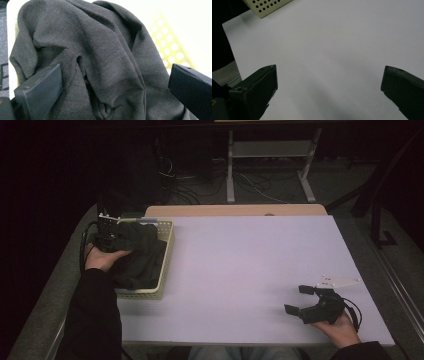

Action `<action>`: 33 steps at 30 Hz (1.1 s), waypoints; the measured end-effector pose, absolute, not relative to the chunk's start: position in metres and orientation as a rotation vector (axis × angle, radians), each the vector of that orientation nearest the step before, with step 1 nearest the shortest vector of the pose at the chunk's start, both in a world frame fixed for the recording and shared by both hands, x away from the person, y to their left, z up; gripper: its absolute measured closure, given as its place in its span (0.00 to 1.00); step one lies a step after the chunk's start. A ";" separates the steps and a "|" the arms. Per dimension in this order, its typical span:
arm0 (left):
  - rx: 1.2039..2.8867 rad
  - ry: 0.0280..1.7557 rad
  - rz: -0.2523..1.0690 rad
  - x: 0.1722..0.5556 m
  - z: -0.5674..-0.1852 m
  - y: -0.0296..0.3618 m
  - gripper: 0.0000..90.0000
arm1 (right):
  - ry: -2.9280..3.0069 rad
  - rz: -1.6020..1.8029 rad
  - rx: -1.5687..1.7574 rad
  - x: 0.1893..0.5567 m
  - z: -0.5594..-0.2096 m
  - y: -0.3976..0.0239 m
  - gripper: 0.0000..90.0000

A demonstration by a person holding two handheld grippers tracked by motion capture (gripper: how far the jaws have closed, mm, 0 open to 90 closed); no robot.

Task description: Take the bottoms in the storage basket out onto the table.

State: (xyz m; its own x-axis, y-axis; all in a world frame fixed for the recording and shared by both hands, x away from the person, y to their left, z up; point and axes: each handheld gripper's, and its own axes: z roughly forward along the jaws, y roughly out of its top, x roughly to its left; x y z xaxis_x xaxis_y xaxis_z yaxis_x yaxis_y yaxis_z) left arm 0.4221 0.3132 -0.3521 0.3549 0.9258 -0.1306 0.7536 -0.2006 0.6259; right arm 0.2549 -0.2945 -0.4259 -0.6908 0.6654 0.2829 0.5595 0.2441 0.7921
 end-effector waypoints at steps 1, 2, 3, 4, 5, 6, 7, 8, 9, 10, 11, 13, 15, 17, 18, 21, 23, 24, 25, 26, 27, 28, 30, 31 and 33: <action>2.008 1.458 0.366 0.422 -0.353 0.313 0.00 | 2.384 1.446 1.178 0.255 -0.426 -0.295 0.00; 2.006 1.460 0.368 0.422 -0.354 0.312 0.00 | 2.383 1.448 1.179 0.255 -0.426 -0.295 0.00; 2.002 1.465 0.367 0.422 -0.355 0.311 0.00 | 2.382 1.448 1.178 0.255 -0.426 -0.295 0.00; 2.008 1.463 0.367 0.423 -0.356 0.310 0.00 | 2.384 1.444 1.180 0.255 -0.426 -0.294 0.00; 2.010 1.465 0.367 0.423 -0.356 0.309 0.00 | 2.386 1.441 1.182 0.255 -0.426 -0.294 0.00; 2.018 1.463 0.373 0.423 -0.357 0.308 0.00 | 2.385 1.436 1.180 0.255 -0.426 -0.294 0.00; 2.019 1.465 0.377 0.424 -0.358 0.306 0.00 | 2.385 1.433 1.180 0.255 -0.426 -0.294 0.00; 2.019 1.468 0.381 0.424 -0.359 0.305 0.00 | 2.385 1.434 1.180 0.255 -0.426 -0.294 0.00; 2.022 1.473 0.383 0.424 -0.360 0.304 0.00 | 2.385 1.433 1.179 0.255 -0.426 -0.294 0.00; 2.018 1.479 0.380 0.424 -0.362 0.303 0.00 | 2.387 1.431 1.181 0.255 -0.426 -0.294 0.00; 2.017 1.484 0.378 0.425 -0.364 0.301 0.00 | 2.389 1.430 1.183 0.255 -0.426 -0.294 0.00; 2.031 1.492 0.376 0.426 -0.366 0.298 0.00 | 2.390 1.430 1.178 0.255 -0.426 -0.293 0.00; 2.044 1.503 0.363 0.428 -0.367 0.296 0.00 | 2.390 1.429 1.172 0.255 -0.426 -0.293 0.00; 2.057 1.512 0.345 0.430 -0.369 0.294 0.00 | 2.391 1.427 1.171 0.255 -0.426 -0.293 0.00; 2.064 1.519 0.331 0.431 -0.370 0.294 0.00 | 2.391 1.427 1.171 0.255 -0.426 -0.293 0.00; 2.090 1.528 0.316 0.434 -0.372 0.292 0.00 | 2.392 1.431 1.177 0.255 -0.426 -0.293 0.00; 2.101 1.537 0.315 0.436 -0.375 0.290 0.00 | 2.393 1.429 1.172 0.255 -0.426 -0.293 0.00; 2.111 1.541 0.318 0.436 -0.376 0.289 0.00 | 2.393 1.427 1.170 0.255 -0.426 -0.293 0.00; 2.120 1.541 0.328 0.437 -0.378 0.287 0.00 | 2.393 1.427 1.168 0.255 -0.426 -0.293 0.00; 2.130 1.544 0.334 0.437 -0.379 0.286 0.00 | 2.393 1.425 1.168 0.254 -0.426 -0.293 0.00; 2.139 1.543 0.334 0.438 -0.380 0.285 0.00 | 2.393 1.426 1.168 0.254 -0.426 -0.293 0.00; 2.145 1.543 0.335 0.439 -0.381 0.285 0.00 | 2.393 1.425 1.168 0.254 -0.426 -0.293 0.00; 2.155 1.541 0.331 0.439 -0.382 0.285 0.00 | 2.394 1.424 1.168 0.255 -0.426 -0.293 0.00; 2.156 1.544 0.333 0.440 -0.383 0.285 0.00 | 2.394 1.424 1.168 0.255 -0.426 -0.293 0.00; 2.166 1.541 0.347 0.440 -0.384 0.283 0.00 | 2.395 1.421 1.168 0.254 -0.426 -0.292 0.00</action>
State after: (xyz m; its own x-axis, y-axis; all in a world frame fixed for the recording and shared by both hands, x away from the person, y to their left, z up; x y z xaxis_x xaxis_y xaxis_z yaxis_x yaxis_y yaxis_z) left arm 0.4396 0.2830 -0.3844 0.3414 0.9382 -0.0573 0.8229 -0.2689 0.5005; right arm 0.2544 -0.2923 -0.4257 -0.6943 0.6684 0.2668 0.5543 0.2603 0.7906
